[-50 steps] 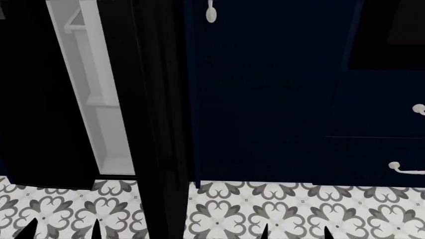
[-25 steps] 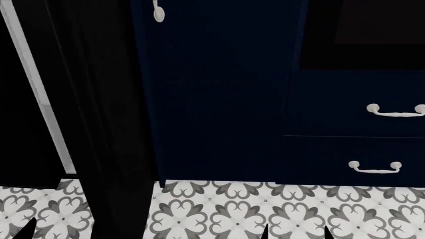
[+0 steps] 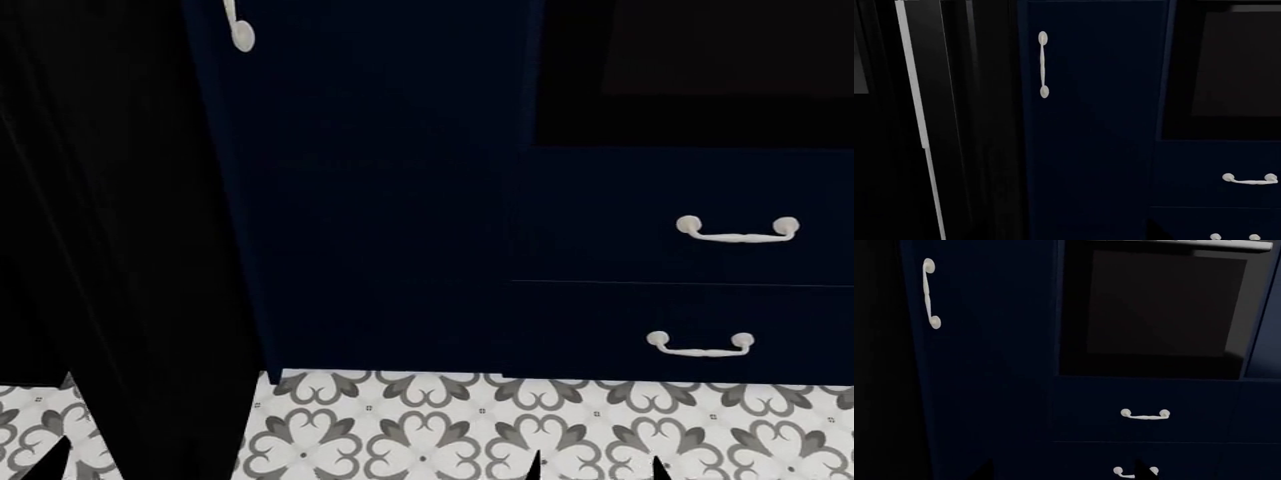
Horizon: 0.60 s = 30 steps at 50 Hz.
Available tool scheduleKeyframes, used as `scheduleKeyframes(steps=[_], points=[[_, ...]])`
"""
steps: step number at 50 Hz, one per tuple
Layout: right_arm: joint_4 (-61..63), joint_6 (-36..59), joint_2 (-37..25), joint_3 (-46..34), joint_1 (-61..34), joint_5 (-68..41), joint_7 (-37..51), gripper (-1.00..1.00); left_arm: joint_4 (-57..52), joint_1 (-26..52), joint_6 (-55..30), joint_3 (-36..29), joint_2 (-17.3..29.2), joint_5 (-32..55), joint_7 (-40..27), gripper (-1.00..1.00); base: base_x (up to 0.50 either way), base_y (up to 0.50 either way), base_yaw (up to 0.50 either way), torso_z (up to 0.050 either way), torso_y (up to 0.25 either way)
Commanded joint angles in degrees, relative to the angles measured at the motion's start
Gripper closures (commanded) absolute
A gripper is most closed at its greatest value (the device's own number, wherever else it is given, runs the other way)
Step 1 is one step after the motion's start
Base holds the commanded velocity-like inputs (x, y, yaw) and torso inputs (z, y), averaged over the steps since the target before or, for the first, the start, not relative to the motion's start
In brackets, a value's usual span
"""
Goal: Close the fridge door
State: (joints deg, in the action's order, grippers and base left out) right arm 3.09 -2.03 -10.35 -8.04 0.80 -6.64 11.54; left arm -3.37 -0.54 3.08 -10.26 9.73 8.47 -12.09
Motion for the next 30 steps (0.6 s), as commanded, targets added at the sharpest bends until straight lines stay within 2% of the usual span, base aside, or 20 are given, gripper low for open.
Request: scheduleKeyframes(steps=[1,15,20,24,30], points=[[0.2,1.0,-0.2,0.0,-0.1,-1.4,0.1,-1.00,-0.5,-0.1,0.1,-0.3,0.4,0.4,-0.5,-1.00,0.41,-0.24,0.00,0.000,0.000],[1.2,1.8,-1.0,-0.9,-0.3,-1.4,0.2,-1.00,-0.4,0.6,-0.1,-0.8,0.8,-0.1,-1.4,-1.00,0.42,-0.31,0.00,0.000,0.000],[4.4,6.5,-2.0,-1.4,-2.1,-0.3,0.9,-1.00,-3.0,4.3,-5.3,-1.2,1.2,-1.3,-2.5,-1.00,0.42,-0.29,0.00,0.000,0.000],[7.7,9.8,-2.7,-1.8,-3.2,0.3,1.4,-1.00,-9.1,5.8,-10.0,-1.1,2.0,-1.2,-3.2,-1.00,0.42,-0.29,0.00,0.000,0.000],[11.3,13.2,-3.5,-2.8,-4.6,1.9,2.1,-1.00,-13.4,6.5,-12.9,0.2,2.5,-0.5,-4.5,-1.00,0.45,-0.21,0.00,0.000,0.000]])
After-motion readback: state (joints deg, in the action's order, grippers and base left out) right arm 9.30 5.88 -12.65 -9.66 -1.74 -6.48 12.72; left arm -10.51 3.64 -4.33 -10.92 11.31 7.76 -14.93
